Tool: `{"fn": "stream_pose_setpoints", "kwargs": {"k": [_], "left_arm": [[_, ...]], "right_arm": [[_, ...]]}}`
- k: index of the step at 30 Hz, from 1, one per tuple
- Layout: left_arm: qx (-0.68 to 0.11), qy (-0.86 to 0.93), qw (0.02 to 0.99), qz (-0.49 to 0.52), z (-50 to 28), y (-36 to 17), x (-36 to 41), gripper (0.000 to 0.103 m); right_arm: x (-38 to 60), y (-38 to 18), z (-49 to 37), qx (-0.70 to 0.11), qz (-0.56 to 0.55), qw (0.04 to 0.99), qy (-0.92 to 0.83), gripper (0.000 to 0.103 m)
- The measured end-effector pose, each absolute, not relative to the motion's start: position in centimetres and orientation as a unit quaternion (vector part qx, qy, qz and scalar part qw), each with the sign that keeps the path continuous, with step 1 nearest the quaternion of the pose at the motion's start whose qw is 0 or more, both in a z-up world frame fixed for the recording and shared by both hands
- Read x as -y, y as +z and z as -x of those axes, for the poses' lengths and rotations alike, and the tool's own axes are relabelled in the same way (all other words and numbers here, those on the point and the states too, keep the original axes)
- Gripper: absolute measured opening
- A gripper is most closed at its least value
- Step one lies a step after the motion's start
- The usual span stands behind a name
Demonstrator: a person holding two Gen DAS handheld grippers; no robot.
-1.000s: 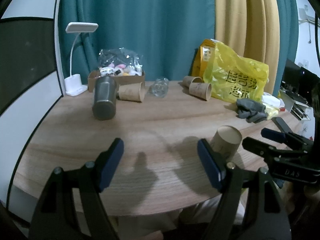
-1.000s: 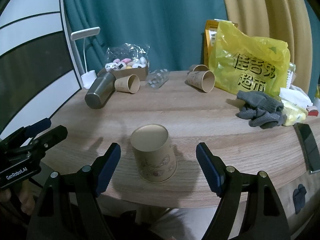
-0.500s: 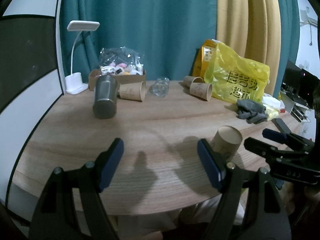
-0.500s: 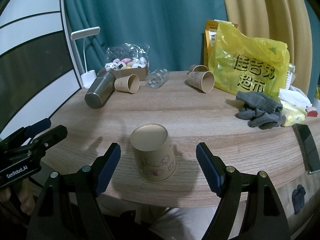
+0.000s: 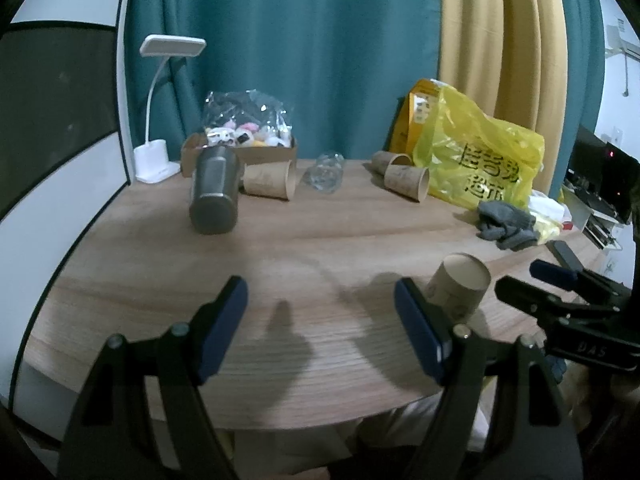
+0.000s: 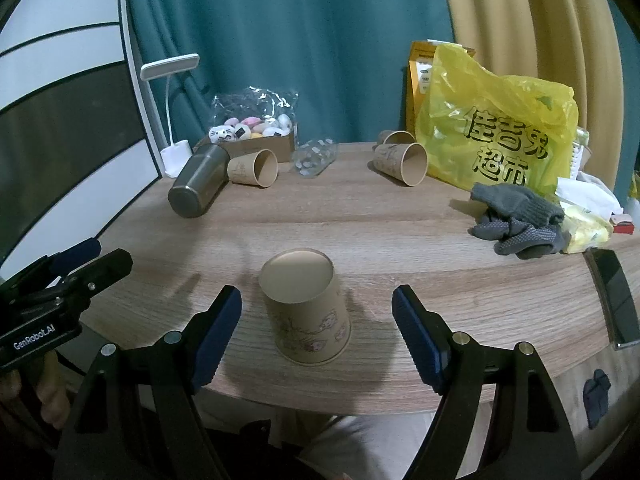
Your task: Flip cup upside down
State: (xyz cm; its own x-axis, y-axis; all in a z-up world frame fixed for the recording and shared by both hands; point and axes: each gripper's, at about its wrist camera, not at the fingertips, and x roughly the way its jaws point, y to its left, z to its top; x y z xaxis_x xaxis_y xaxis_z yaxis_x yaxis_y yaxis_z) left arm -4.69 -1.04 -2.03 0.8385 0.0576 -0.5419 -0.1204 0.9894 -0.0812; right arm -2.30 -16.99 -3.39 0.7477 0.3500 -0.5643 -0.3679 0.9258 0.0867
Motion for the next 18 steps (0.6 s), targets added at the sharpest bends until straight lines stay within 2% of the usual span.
{"fn": "stream_pose_setpoints", "kwargs": {"k": [18], "left_arm": [[-0.279, 0.048, 0.957, 0.056, 4.74, -2.13, 1.13, 0.077]], "right_arm": [[16.97, -3.39, 2.29, -0.299, 0.015, 0.935, 0.191, 0.081]]}}
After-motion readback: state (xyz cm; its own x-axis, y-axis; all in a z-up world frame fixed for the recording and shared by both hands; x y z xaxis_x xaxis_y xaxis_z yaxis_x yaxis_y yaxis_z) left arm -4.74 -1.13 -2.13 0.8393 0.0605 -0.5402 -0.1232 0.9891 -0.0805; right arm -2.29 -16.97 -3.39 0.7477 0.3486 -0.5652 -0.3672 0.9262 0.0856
